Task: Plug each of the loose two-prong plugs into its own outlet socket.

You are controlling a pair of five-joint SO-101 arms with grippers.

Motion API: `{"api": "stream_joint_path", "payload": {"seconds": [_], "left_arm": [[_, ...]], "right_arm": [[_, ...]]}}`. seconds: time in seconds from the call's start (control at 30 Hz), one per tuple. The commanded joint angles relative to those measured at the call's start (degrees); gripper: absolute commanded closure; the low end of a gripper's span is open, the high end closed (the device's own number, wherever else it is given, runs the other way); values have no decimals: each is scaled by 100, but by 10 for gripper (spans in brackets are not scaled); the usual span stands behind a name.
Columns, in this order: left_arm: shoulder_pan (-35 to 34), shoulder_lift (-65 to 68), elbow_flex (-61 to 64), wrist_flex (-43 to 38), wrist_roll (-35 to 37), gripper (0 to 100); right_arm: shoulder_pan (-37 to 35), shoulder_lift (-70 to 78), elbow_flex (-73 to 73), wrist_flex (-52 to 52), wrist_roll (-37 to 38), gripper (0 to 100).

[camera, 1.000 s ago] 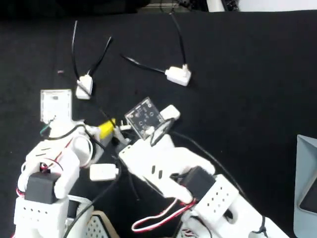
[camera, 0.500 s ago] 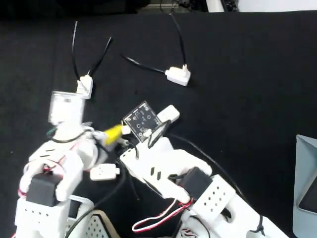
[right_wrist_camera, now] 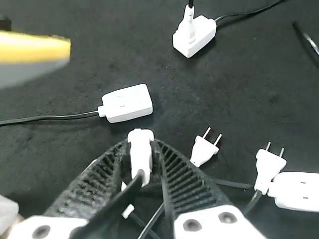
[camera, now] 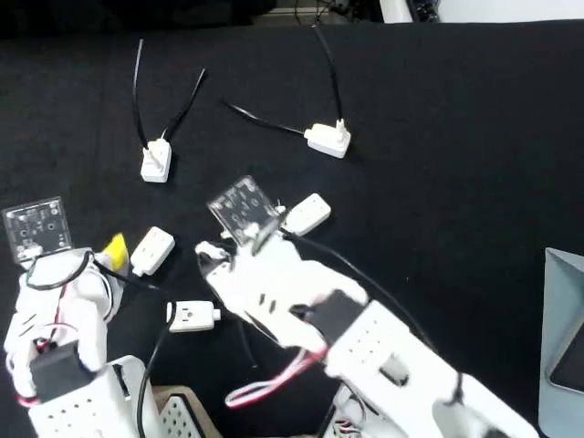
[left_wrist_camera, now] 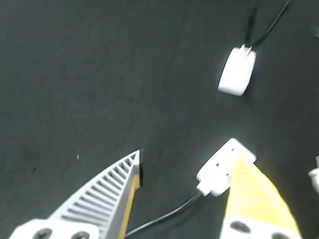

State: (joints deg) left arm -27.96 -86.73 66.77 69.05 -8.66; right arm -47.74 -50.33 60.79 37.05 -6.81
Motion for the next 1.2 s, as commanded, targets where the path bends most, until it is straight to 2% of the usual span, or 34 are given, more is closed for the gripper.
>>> {"api": "stream_joint_path", "payload": {"seconds": [0.0,0.23,0.43,0.63,0.83,0.93,1.17], "left_arm": [[-198,132,532,-369,-149,716],[-321,132,1314,-809,70,718],[-796,132,1385,-818,97,718],[-866,132,1393,-862,360,718],[-848,132,1393,-862,369,718],[-840,132,1393,-862,369,718],[-840,132,1402,-862,352,718]], "right_arm": [[-167,1138,-1007,-167,-18,987],[-343,2888,-2396,-167,642,987],[-343,4444,-3591,-167,1029,987],[-325,5640,-4637,-123,1125,987],[-308,6325,-5156,-123,1143,987],[-290,6527,-5305,-123,1433,987],[-53,6615,-5332,-44,1512,987]]}}
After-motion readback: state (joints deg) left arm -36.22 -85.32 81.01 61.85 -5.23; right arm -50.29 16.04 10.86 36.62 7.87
